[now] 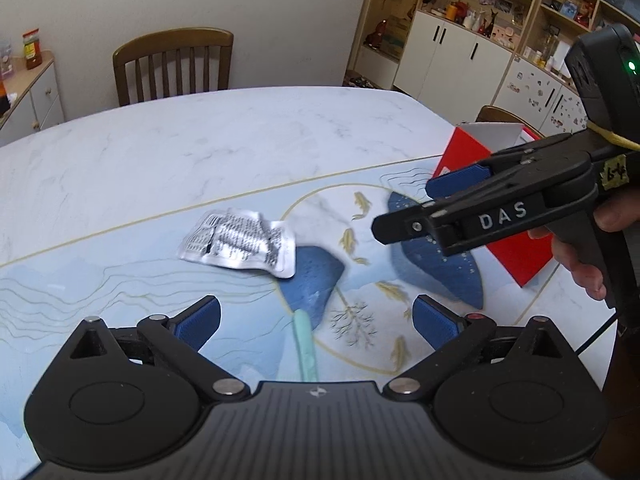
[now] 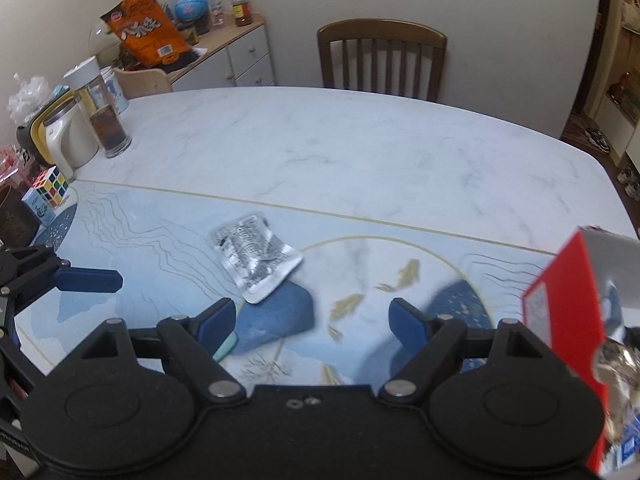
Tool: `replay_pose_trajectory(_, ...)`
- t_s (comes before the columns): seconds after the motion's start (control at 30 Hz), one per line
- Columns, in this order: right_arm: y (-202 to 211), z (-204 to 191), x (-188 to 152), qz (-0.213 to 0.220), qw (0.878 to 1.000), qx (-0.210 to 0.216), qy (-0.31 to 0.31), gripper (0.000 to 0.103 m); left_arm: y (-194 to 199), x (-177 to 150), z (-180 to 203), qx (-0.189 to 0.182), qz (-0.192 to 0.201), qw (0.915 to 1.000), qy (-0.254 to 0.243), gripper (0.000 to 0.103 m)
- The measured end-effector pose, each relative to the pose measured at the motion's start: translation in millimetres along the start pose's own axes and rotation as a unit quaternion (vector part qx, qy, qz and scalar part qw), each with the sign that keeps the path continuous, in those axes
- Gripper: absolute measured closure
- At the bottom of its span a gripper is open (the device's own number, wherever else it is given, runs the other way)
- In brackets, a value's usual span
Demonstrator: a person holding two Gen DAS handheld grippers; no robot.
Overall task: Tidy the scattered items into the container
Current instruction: 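Withdraw both tools from the box toward the sachet and green stick, then grasp the white printed sachet with the right tool while the left tool grasps the mint-green stick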
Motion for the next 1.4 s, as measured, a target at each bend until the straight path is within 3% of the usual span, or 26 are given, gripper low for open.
replay_pose_trajectory(0.53,-58.3,-32.8,25.9,-0.019,0.998,0.025,0.055,0.019,-27.0,-22.6,-37.6,0.0,-0.003,0.9997,0.023,0.0)
replay_pose_trajectory(0.87,-92.7,-42.2,36.4,-0.034,0.994,0.033,0.103,0.019,-47.7,-37.4,-39.0,0.006,-0.016,0.9993,0.033,0.0)
replay_pose_trajectory(1.4,-125.0,-51.0,37.8,-0.044,0.984,0.052,0.164,0.021,-65.7,-43.7,-20.2,0.05,0.003,0.9986,-0.019,0.002)
Point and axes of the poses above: each gripper's, at about its wrist camera, not at the fingertips, and y roughly against the way its jaws point, z to its right, x to its top, the point moved 7 cm from there along -y, roughly the way its jaws point, and after that the axes turned 11 degrees about y, right-handed, at the moved point
